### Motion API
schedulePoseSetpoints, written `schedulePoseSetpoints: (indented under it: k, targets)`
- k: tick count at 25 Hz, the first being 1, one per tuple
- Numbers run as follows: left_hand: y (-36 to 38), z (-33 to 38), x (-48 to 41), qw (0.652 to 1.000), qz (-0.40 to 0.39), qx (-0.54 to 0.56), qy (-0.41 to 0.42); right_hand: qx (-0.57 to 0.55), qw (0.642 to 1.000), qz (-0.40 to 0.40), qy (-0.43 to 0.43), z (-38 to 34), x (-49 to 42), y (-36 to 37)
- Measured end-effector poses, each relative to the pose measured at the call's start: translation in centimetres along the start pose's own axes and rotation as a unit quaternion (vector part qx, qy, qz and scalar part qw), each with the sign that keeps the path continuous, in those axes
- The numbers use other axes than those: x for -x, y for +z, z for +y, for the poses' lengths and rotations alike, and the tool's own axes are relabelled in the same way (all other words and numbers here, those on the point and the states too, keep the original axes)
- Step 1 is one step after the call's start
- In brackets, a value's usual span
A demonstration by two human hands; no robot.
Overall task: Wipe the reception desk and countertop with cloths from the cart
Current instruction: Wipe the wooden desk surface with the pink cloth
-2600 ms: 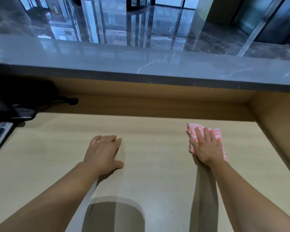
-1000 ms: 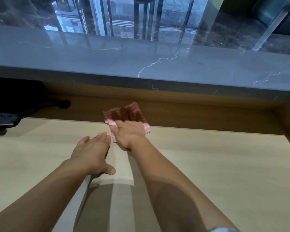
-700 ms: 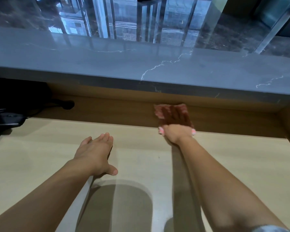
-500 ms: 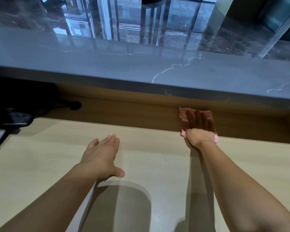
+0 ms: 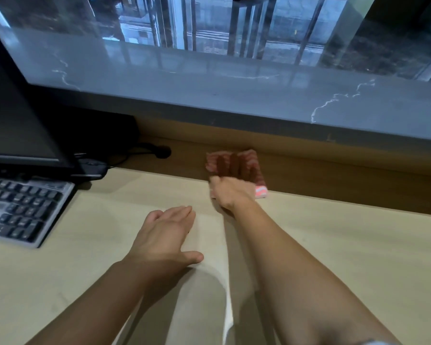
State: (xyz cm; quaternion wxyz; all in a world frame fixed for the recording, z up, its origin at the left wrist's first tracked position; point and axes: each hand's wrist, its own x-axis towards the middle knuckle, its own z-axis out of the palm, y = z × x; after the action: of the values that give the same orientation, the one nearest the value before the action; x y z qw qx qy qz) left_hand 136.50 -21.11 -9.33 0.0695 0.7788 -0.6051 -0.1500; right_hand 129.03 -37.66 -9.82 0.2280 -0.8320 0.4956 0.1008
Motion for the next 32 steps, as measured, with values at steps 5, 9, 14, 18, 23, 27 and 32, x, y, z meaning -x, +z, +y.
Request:
schedulePoseSetpoints:
  k: [5, 9, 14, 18, 23, 27, 32]
  targets:
    - [0.0, -1.1, 1.9, 0.999, -0.001, -0.044, 0.017, 0.027, 0.986, -0.022, -0.163, -8.2, -0.5, 4.6]
    - [0.1, -0.9, 1.7, 0.997, -0.016, -0.071, 0.010, 0.057, 0.981, -0.004, -0.185, -6.0, -0.7, 4.2]
    - [-0.2, -0.7, 1.9, 0.996, -0.044, -0.076, 0.001, 0.107, 0.993, 0.040, -0.034, 4.5, 0.1, 1.0]
    - [-0.2, -0.4, 2.1, 0.996, -0.044, -0.071, -0.001, 0.124, 0.985, 0.059, 0.104, 15.0, 2.5, -1.1]
    - [0.4, -0.9, 2.6, 0.999, -0.027, -0.046, 0.001, 0.076, 0.978, 0.092, 0.169, 15.7, 3.5, -0.4]
    - [1.0, -1.3, 3.8, 0.998, -0.009, -0.050, 0.020, 0.054, 0.986, 0.093, 0.128, 8.4, 3.3, 2.0]
    - [1.5, -2.5, 6.5, 0.996, -0.043, -0.050, 0.059, 0.065, 0.995, 0.070, -0.009, -2.7, 3.3, 6.0]
